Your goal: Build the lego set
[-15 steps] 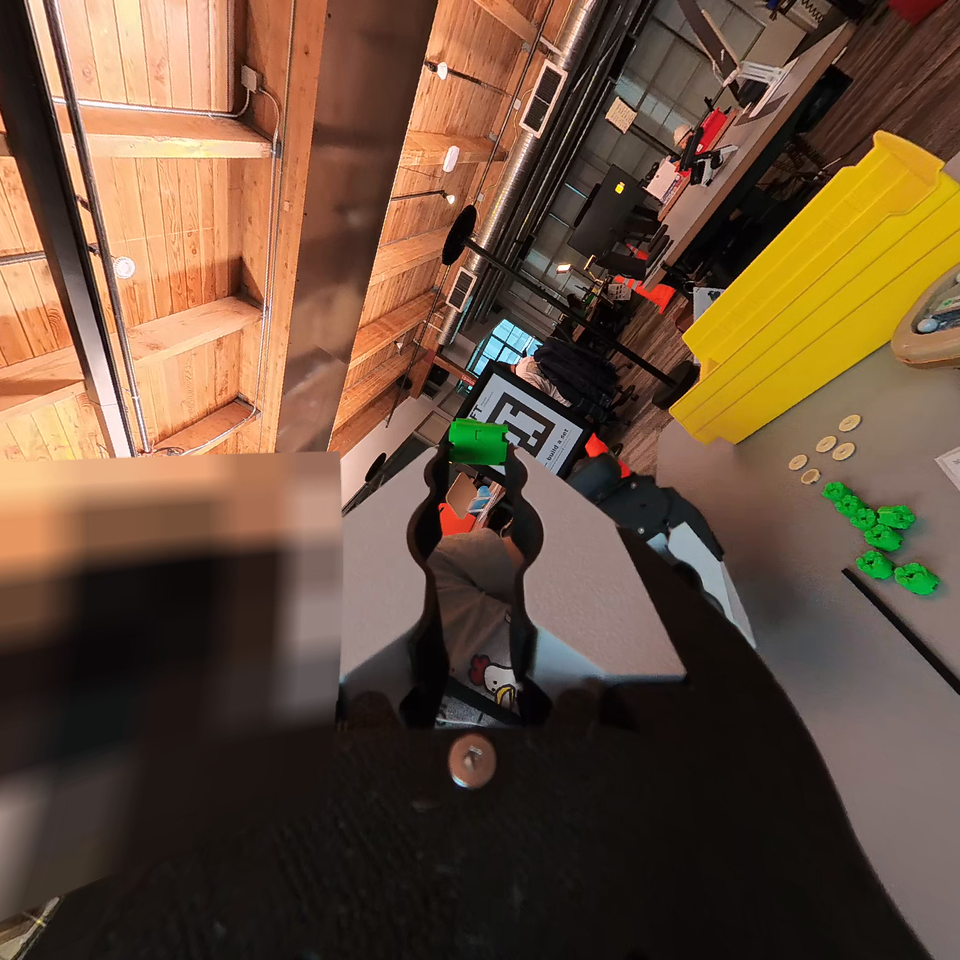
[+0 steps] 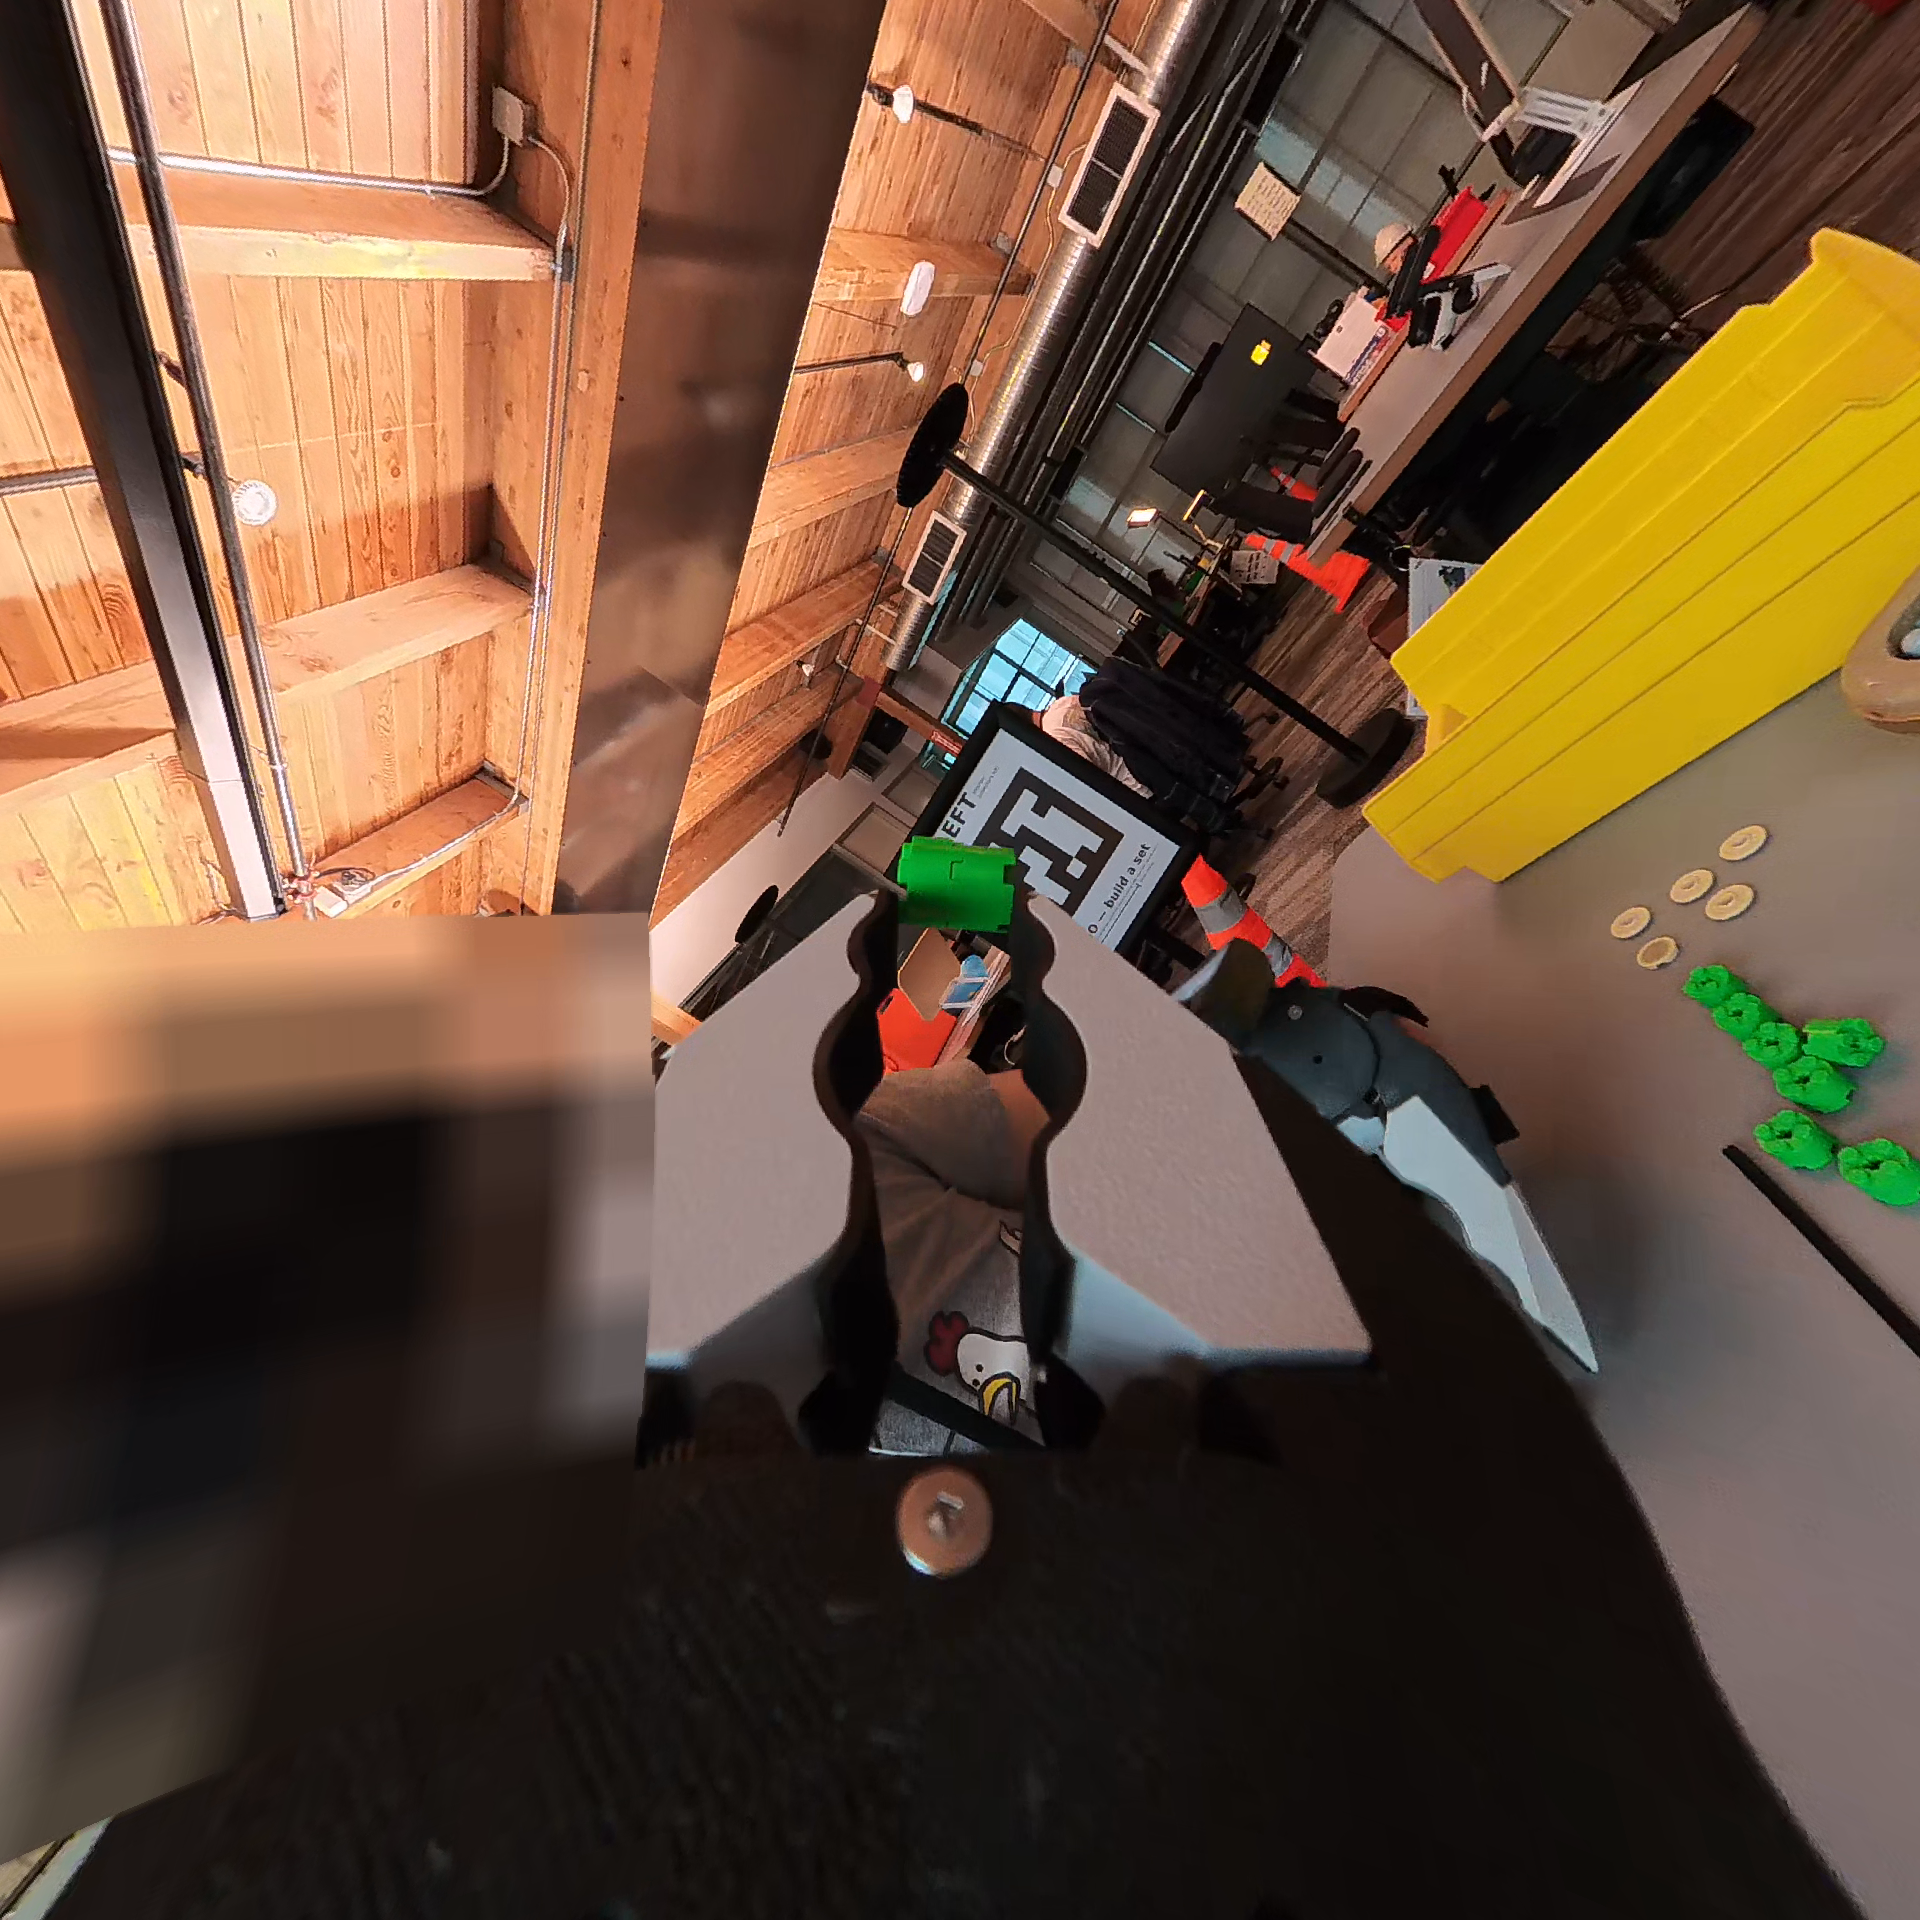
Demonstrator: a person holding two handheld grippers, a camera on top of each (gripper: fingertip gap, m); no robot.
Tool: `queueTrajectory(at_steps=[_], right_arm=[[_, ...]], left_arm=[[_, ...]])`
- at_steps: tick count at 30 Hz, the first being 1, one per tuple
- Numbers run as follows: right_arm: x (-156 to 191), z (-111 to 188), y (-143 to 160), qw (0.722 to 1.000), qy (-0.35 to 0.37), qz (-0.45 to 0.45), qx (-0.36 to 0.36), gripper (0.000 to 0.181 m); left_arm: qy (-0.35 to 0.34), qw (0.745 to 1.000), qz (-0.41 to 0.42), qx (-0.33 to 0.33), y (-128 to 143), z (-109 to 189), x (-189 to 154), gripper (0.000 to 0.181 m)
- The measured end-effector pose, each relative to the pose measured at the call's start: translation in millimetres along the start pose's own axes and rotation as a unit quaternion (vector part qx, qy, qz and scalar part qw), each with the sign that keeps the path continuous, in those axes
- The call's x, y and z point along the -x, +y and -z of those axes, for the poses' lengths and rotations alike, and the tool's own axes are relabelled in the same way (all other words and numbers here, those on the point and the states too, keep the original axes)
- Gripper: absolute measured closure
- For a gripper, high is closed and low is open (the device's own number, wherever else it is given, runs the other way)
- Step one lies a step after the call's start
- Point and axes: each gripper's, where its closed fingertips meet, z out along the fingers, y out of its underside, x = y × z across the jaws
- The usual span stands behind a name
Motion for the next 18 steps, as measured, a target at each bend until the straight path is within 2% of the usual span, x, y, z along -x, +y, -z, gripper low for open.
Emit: queueTrajectory(at_steps=[3,7,10,18], right_arm=[[-0.3,2.7,-1.9,1.000,0.002,0.001,-0.004,0.161],[0.6,4.9,-3.0,1.000,0.003,0.003,-0.007,0.161],[1.8,4.5,-2.2,1.000,0.003,0.005,-0.005,0.161],[0.6,4.1,-1.8,1.000,0.006,0.004,-0.001,0.161]], left_arm=[[0.002,0.999,-0.021,0.030,-0.5,-2.3,2.4,0.160],[0.086,0.995,0.008,0.049,-10.2,1.7,-6.0,0.166],[0.093,0.992,-0.013,0.083,-3.2,-1.0,3.2,0.171],[0.131,0.986,-0.014,0.100,3.5,-8.4,-1.8,0.166]])
